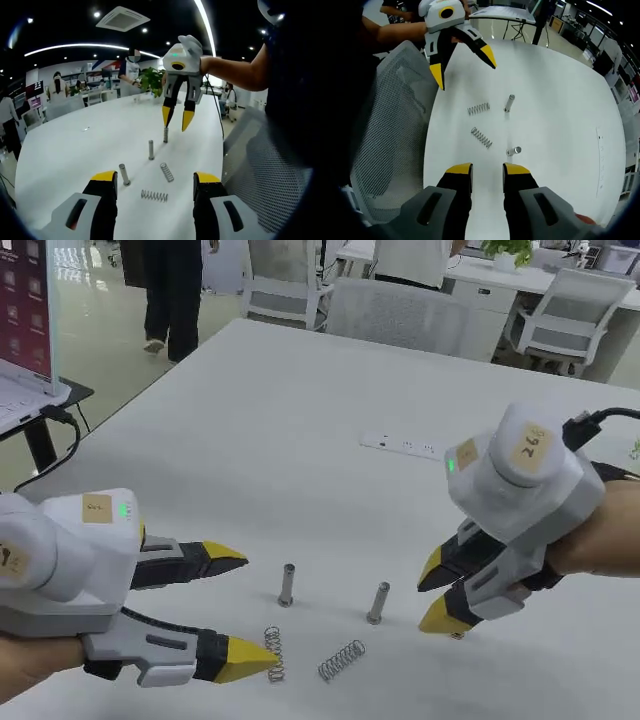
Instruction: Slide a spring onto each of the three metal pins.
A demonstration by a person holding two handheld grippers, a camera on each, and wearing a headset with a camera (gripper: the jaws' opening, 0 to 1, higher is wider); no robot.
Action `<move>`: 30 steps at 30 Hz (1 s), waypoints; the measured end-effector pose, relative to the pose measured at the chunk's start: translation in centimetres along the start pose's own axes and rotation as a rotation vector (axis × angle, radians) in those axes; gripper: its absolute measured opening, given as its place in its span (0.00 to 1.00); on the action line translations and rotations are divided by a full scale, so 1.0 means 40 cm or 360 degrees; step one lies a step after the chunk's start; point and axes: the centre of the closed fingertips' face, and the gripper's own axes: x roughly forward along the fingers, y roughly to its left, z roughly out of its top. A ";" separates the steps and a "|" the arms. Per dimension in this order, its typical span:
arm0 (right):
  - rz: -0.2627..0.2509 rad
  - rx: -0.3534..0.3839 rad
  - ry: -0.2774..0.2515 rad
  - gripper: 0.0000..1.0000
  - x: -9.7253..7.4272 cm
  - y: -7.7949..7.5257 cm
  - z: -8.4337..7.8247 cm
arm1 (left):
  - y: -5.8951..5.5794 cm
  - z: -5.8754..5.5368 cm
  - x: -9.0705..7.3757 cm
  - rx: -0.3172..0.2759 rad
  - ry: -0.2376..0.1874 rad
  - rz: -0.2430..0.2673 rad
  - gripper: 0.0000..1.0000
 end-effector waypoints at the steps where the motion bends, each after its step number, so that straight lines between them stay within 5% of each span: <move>1: 0.0013 -0.0011 -0.0002 0.22 0.009 0.006 0.005 | -0.001 -0.001 0.000 -0.0001 0.0002 0.0000 0.56; 18: 0.0127 -0.0113 -0.0042 0.18 0.131 0.019 0.033 | -0.020 -0.005 0.009 -0.0015 0.0015 -0.0013 0.55; 30: 0.0186 -0.0222 0.0032 0.15 0.209 0.021 0.036 | -0.032 -0.008 0.008 -0.0032 0.0020 -0.0019 0.53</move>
